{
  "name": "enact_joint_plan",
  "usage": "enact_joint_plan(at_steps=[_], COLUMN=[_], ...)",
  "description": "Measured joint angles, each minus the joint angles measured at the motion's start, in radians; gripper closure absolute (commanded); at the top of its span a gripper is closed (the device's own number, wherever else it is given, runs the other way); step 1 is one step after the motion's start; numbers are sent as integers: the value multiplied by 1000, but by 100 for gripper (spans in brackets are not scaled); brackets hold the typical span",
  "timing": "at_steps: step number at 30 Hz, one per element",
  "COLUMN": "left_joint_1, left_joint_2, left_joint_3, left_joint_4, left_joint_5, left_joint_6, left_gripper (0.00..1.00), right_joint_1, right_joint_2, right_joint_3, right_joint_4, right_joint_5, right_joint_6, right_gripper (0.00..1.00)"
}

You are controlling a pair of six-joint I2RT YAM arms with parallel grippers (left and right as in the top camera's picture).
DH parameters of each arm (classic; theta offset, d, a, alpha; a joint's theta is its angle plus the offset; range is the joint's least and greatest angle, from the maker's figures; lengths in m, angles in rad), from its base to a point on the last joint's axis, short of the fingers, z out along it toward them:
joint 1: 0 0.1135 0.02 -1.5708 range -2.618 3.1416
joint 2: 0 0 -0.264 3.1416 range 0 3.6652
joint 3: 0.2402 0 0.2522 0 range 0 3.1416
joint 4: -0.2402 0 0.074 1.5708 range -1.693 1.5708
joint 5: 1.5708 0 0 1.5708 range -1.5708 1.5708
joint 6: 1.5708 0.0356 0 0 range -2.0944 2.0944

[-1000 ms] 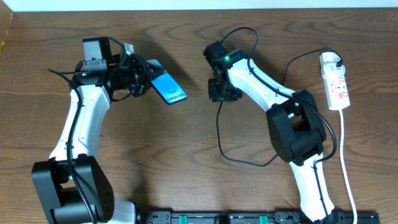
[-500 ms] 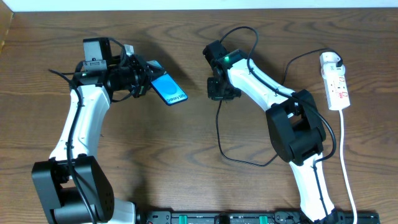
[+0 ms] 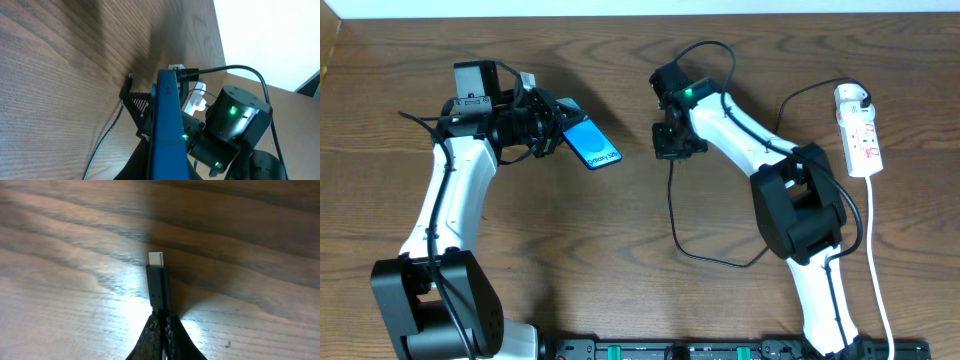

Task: Plug charger to phone and switch on socket
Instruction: 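Close the right gripper on the black USB-C connector, then lift the connector and carry it toward the phone's bottom edge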

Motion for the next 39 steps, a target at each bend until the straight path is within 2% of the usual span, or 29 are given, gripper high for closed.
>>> enact_joint_plan(at_steps=[7, 14, 18, 30, 39], left_joint_1=[0, 0, 0, 36, 78], left_joint_2=[0, 2, 2, 2, 2], left_joint_3=[0, 0, 0, 0, 0], left_joint_4=[46, 238, 286, 567, 652], left_joint_5=[28, 151, 188, 239, 237], left_joint_6=[11, 14, 10, -134, -229], left_gripper=[93, 93, 93, 93, 93], right_joint_1=[-63, -125, -123, -101, -58], right_joint_2=[-40, -251, -344, -348, -348], right_joint_3=[0, 0, 3, 7, 7], right_joint_4=[-5, -28, -56, -85, -47], right_joint_5=[-147, -315, -391, -654, -740], right_joint_6=[-168, -285, -320, -430, -447], right_gripper=[99, 99, 99, 99, 99])
